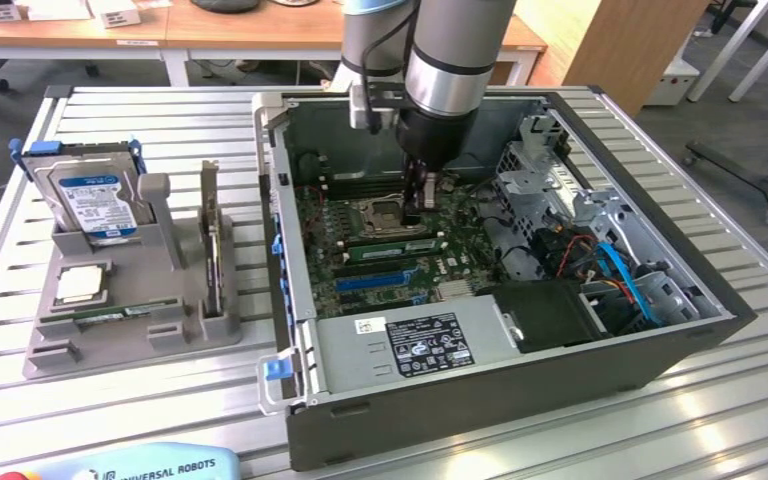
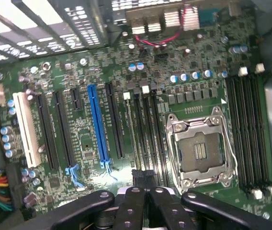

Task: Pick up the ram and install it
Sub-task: 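Press down the ram until it locks into place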

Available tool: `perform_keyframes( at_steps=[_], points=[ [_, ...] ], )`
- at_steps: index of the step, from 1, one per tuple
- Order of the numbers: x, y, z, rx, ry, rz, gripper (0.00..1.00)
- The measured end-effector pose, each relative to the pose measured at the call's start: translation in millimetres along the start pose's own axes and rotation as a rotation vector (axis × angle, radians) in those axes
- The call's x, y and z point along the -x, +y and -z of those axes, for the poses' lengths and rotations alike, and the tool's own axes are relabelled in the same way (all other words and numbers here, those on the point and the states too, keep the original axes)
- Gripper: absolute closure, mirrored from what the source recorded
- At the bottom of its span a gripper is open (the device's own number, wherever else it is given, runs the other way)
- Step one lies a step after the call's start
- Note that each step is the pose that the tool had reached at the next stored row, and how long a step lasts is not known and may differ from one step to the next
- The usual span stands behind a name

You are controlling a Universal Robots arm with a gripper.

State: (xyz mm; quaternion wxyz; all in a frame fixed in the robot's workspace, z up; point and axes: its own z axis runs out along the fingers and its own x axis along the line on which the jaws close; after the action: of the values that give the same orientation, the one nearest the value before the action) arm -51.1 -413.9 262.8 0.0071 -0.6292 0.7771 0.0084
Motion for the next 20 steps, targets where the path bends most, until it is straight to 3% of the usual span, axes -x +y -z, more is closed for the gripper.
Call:
perform_keyframes(
  at_steps=[20],
  points=[
    [0.0,0.1,-0.9,-0.0067,-0.0014,-0.304,0.90]
  ],
)
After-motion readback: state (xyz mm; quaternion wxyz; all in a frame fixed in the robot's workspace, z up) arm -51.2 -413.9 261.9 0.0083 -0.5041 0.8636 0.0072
